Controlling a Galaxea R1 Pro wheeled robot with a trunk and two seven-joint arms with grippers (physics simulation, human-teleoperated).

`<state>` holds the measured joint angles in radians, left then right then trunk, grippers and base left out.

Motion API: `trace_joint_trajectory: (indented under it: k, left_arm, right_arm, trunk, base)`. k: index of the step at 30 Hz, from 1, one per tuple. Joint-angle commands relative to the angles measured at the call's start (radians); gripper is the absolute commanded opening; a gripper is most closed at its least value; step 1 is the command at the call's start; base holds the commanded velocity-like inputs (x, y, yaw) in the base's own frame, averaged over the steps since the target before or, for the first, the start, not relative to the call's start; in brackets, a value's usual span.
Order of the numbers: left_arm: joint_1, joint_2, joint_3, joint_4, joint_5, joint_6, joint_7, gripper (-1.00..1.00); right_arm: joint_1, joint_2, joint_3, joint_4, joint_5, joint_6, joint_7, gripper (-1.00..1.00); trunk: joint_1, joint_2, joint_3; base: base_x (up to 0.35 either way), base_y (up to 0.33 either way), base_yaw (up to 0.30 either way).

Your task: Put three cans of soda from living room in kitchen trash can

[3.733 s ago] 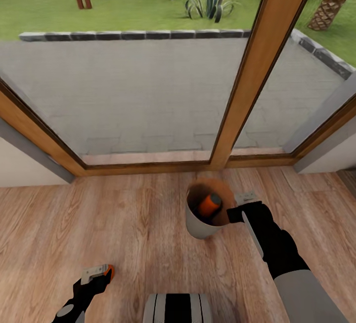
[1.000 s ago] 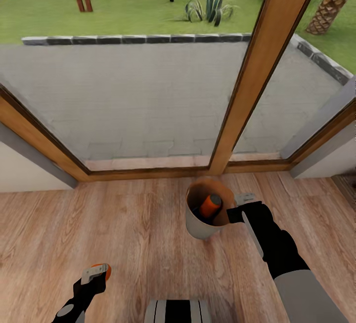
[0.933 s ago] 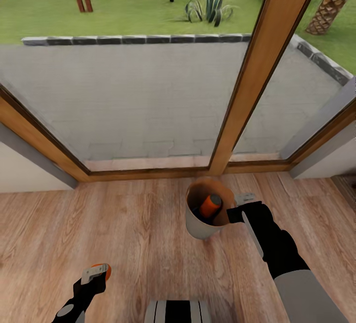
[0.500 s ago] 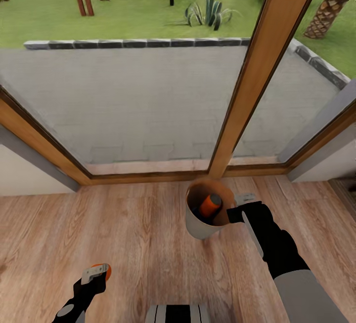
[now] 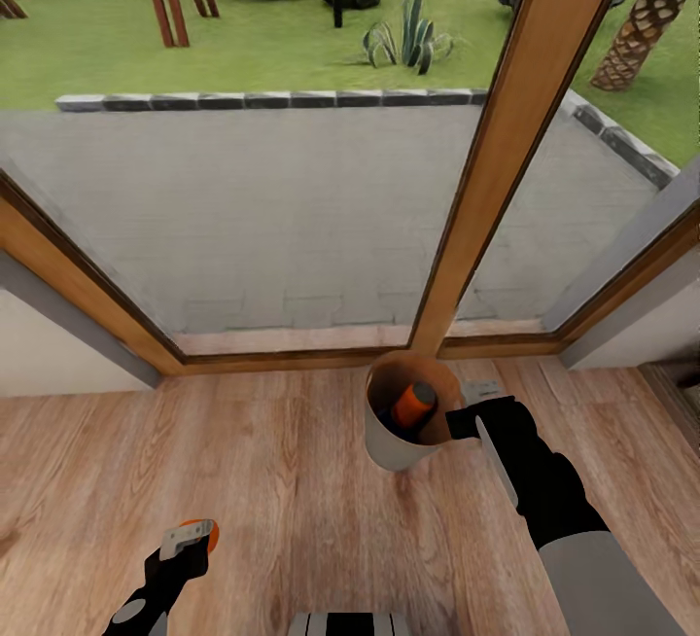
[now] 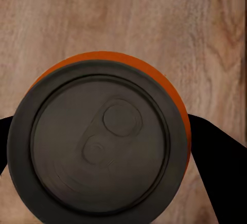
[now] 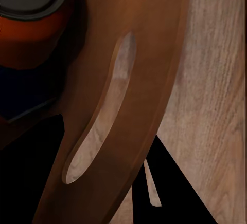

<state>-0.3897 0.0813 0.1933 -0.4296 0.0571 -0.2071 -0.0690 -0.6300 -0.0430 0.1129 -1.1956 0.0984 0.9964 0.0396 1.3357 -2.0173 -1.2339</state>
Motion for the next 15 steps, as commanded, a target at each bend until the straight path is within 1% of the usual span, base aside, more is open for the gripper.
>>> trace_joint_trajectory:
  k: [1,15]
  left_arm:
    - [0.0,0.0,0.0,0.0,0.0,0.0,0.0,-1.0]
    - [0.0,0.001,0.0,0.0,0.0,0.0,0.0,-1.0]
  right_arm:
    - [0.0,0.0,0.001,0.0,-0.016,-0.001,0.006,-1.0]
    - [0.001,0.0,0.001,0.0,-0.016,-0.001,0.006,-1.0]
  trunk:
    - [-0.004,0.007,0.005]
    - [-0.058,0.105,0.072]
  base:
    - [0.0,0.0,0.0]
    - [0.0,0.0,0.0]
